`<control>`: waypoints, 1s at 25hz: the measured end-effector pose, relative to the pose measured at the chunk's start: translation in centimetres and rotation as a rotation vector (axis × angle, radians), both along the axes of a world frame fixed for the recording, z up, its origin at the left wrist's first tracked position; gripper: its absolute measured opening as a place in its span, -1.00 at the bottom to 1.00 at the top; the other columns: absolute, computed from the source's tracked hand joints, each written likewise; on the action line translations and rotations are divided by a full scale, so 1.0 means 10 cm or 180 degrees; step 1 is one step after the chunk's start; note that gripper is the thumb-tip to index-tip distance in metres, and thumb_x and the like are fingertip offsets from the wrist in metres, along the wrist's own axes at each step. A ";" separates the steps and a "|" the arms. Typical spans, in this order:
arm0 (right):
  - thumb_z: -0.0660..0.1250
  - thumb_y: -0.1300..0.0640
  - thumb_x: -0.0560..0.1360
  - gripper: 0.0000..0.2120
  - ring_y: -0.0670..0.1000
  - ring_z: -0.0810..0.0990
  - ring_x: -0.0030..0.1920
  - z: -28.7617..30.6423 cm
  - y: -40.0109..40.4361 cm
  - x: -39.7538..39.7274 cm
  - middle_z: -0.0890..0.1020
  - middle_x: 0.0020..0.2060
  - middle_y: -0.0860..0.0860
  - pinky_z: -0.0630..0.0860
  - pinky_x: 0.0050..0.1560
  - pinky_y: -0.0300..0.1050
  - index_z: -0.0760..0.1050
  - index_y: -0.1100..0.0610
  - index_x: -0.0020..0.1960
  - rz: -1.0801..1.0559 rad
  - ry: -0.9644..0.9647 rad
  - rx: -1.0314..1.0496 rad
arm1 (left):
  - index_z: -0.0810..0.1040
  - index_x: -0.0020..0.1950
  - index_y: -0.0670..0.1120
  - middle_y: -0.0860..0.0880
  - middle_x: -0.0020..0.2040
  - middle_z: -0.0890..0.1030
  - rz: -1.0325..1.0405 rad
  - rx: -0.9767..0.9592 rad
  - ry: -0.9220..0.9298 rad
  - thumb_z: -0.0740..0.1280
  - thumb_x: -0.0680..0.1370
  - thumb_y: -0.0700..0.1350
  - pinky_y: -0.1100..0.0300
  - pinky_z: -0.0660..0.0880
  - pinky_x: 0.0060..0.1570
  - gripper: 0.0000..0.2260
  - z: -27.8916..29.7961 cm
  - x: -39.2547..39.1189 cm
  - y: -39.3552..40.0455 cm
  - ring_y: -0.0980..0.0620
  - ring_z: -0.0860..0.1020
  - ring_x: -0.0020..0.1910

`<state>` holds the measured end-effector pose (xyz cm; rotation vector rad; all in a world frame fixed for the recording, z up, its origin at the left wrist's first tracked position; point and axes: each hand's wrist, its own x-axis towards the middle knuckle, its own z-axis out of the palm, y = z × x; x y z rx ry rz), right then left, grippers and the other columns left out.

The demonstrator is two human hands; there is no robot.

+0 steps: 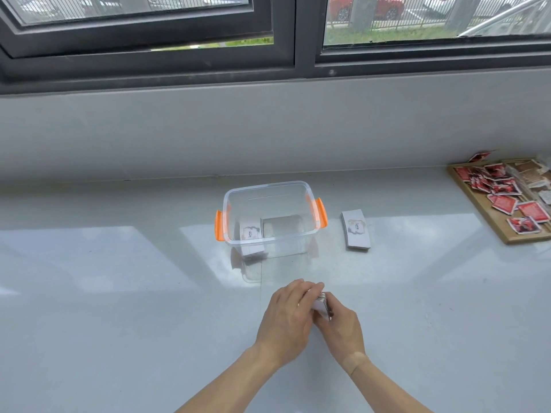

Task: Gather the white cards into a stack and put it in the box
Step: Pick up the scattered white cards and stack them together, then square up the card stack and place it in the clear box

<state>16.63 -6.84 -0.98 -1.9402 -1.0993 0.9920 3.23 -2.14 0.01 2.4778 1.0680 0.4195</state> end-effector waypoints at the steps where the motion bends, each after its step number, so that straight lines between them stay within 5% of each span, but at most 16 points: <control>1: 0.38 0.16 0.44 -0.76 -0.10 0.49 -0.41 -0.02 -0.03 -0.01 0.61 -0.41 -0.08 0.47 -0.30 -0.07 0.45 -0.18 -0.19 -0.0013 -0.0015 -0.0051 | 0.08 0.54 0.05 0.05 0.53 0.26 -0.0045 -0.0033 0.0220 0.16 0.56 -0.17 -0.06 0.15 0.50 -0.43 -0.01 0.00 -0.04 -0.02 0.20 0.53; 3: 0.36 0.18 0.46 -0.68 -0.08 0.54 -0.36 -0.05 -0.07 -0.02 0.62 -0.38 -0.09 0.51 -0.26 -0.03 0.38 -0.25 -0.17 0.0069 -0.0109 -0.0152 | -0.11 0.56 0.11 0.10 0.60 0.04 -0.0082 -0.0015 0.0508 0.12 0.56 -0.08 -0.03 -0.04 0.52 -0.38 -0.05 0.00 -0.07 0.05 0.01 0.57; 8: 0.35 0.10 0.48 -0.69 -0.20 0.56 -0.19 -0.07 -0.10 0.04 0.62 -0.20 -0.17 0.50 -0.25 -0.15 0.35 -0.31 -0.06 0.0086 -0.0067 -0.0056 | -0.10 0.54 0.16 0.12 0.59 0.01 -0.0128 -0.0322 0.0479 0.10 0.59 -0.03 0.04 0.08 0.52 -0.42 -0.05 0.03 0.02 0.06 0.04 0.56; 12: 0.35 0.02 0.51 -0.82 -0.19 0.62 -0.15 -0.11 -0.12 0.18 0.66 -0.11 -0.28 0.56 -0.17 -0.18 0.44 -0.26 -0.04 -0.0013 0.0254 -0.0088 | 0.05 0.52 0.17 0.15 0.55 0.09 -0.0038 -0.0959 0.0132 0.19 0.57 -0.01 0.04 0.39 0.31 -0.44 0.03 0.15 0.17 0.03 0.31 0.42; 15: 0.37 0.02 0.52 -0.90 -0.16 0.58 -0.27 -0.11 -0.04 0.34 0.65 -0.16 -0.12 0.53 -0.27 -0.22 0.45 -0.14 -0.05 -0.0112 0.0603 -0.0322 | 0.07 0.52 0.18 0.15 0.45 0.20 0.0462 -0.1787 0.0010 0.25 0.55 -0.01 0.06 0.51 0.14 -0.41 0.04 0.27 0.35 0.00 0.49 0.23; 19: 0.38 0.11 0.53 -0.82 0.11 0.67 -0.01 -0.08 0.06 0.63 0.66 0.01 0.12 0.64 0.00 0.14 0.50 0.02 0.12 -0.0091 0.1332 -0.0669 | 0.35 0.40 0.06 0.08 0.02 0.58 0.0931 -0.3087 0.0014 0.31 0.51 -0.04 0.23 0.48 -0.16 -0.55 -0.02 0.44 0.56 0.06 0.57 -0.04; 22: 0.39 0.14 0.53 -0.76 0.06 0.70 -0.04 0.00 0.18 0.83 0.66 0.04 0.13 0.65 -0.19 -0.05 0.50 0.07 0.19 -0.0100 0.1497 -0.0719 | 0.47 0.26 0.02 0.07 -0.12 0.61 0.1040 -0.3216 -0.0138 0.31 0.50 -0.09 0.11 0.54 -0.09 -0.68 -0.04 0.63 0.65 0.06 0.58 -0.12; 25: 0.40 0.14 0.51 -0.73 0.11 0.67 -0.05 0.03 0.36 1.04 0.64 0.01 0.10 0.64 -0.18 0.00 0.49 -0.02 0.18 -0.0428 0.1144 -0.0588 | 0.47 0.24 0.00 0.00 -0.09 0.61 0.1277 -0.3287 -0.0447 0.30 0.51 -0.11 0.02 0.56 0.01 -0.70 -0.03 0.90 0.77 -0.01 0.59 -0.10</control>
